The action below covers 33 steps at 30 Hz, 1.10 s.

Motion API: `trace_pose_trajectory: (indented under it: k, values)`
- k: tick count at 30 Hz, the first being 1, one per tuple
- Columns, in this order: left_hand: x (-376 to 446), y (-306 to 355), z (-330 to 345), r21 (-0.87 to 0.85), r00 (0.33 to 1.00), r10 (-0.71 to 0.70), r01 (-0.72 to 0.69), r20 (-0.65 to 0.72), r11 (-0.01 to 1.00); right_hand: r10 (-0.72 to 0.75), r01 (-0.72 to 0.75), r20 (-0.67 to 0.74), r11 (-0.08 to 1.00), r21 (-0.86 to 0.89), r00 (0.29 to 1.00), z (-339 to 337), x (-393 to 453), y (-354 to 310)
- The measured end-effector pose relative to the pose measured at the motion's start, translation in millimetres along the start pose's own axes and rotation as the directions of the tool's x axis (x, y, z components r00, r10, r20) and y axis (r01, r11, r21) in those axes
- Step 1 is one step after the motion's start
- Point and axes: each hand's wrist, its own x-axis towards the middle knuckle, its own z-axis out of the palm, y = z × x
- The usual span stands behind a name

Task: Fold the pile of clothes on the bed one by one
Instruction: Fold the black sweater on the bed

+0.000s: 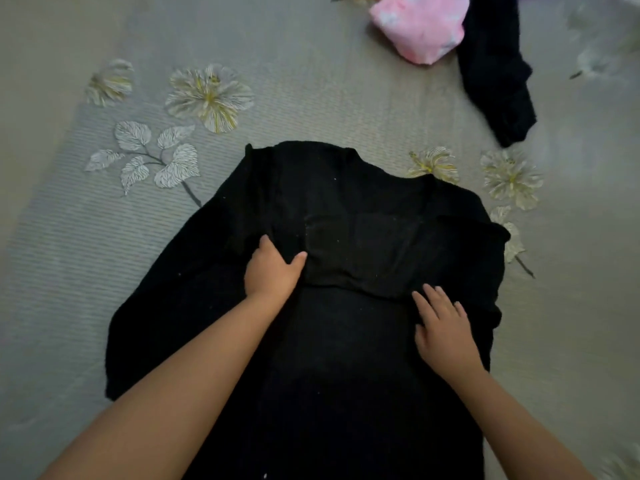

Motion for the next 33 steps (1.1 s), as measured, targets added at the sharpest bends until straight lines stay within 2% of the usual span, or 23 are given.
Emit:
trace_pose_trajectory:
  k: [3, 6, 8, 10, 12, 14, 15, 17, 19, 21, 23, 24, 26, 28, 31, 33]
  values:
    - [10.0, 15.1, 9.3, 0.07, 0.996, -0.083, 0.086, -0.034, 0.994, 0.076, -0.068, -0.111, 0.995, 0.073, 0.991, -6.8, 5.6, 26.1]
    - [17.6, 23.2, 12.7, 0.098, 0.999, -0.048, 0.049, -0.013, 0.994, 0.1, -0.099, -0.155, 0.995, 0.018, 0.983, -12.5, 12.6, 46.5]
    - [20.0, 27.2, 10.6, 0.071, 0.999, 0.003, -0.001, -0.032, 0.997, 0.108, -0.109, -0.086, 0.994, -0.003, 0.99, -14.3, 17.8, 55.4]
    - [18.1, 32.9, 3.8, -0.009, 0.988, 0.119, -0.12, -0.1, 0.993, 0.065, -0.064, 0.057, 0.998, -0.021, 0.996, -8.8, 21.1, 63.2]
    - [15.9, 41.5, -9.7, -0.089, 0.947, 0.276, -0.293, -0.167, 0.952, -0.018, 0.027, 0.205, 0.999, -0.039, 0.979, -3.9, 20.6, 65.7]
    - [20.3, 43.5, -25.7, -0.089, 0.889, 0.376, -0.41, -0.261, 0.908, -0.115, 0.103, 0.275, 0.993, 0.058, 0.955, 1.0, 20.1, 62.9]
    - [25.5, 43.0, -31.4, -0.066, 0.872, 0.381, -0.419, -0.307, 0.906, -0.149, 0.117, 0.259, 0.984, 0.137, 0.954, 0.8, 20.5, 60.2]
    - [38.0, 38.9, -35.3, 0.027, 0.879, 0.346, -0.357, -0.327, 0.934, -0.108, 0.068, 0.129, 0.957, 0.282, 0.986, -5.3, 24.4, 57.1]
    - [46.3, 33.7, -31.5, 0.174, 0.939, 0.257, -0.221, -0.228, 0.96, -0.01, 0.06, -0.162, 0.95, 0.306, 0.987, -13.2, 33.8, 57.8]
    - [47.4, 30.9, -24.7, 0.283, 0.974, 0.159, -0.108, -0.163, 0.953, 0.095, 0.016, -0.397, 0.963, 0.269, 0.913, -21.2, 46.8, 66.3]
    - [38.9, 30.7, -17.7, 0.349, 0.962, 0.188, -0.111, -0.197, 0.931, 0.258, -0.125, -0.397, 0.936, 0.33, 0.881, -32.6, 64.8, 83.0]
    - [32.8, 29.7, -13.3, 0.398, 0.935, 0.275, -0.169, -0.224, 0.902, 0.356, -0.226, -0.331, 0.9, 0.372, 0.874, -36.3, 74.0, 92.8]
    - [19.5, 28.1, 0.6, 0.492, 0.829, 0.521, -0.373, -0.205, 0.787, 0.481, -0.389, -0.153, 0.827, 0.407, 0.863, -38.6, 88.9, 110.0]
    - [7.2, 26.5, 19.6, 0.529, 0.725, 0.683, -0.549, -0.083, 0.647, 0.466, -0.398, -0.071, 0.816, 0.419, 0.882, -36.1, 100.5, 120.1]
    - [3.0, 30.9, 44.6, 0.502, 0.711, 0.697, -0.639, 0.095, 0.583, 0.459, -0.35, -0.169, 0.827, 0.44, 0.872, -34.4, 113.1, 121.0]
    - [11.3, 35.6, 53.3, 0.508, 0.745, 0.657, -0.611, 0.11, 0.607, 0.511, -0.317, -0.295, 0.797, 0.513, 0.807, -37.5, 117.7, 116.0]
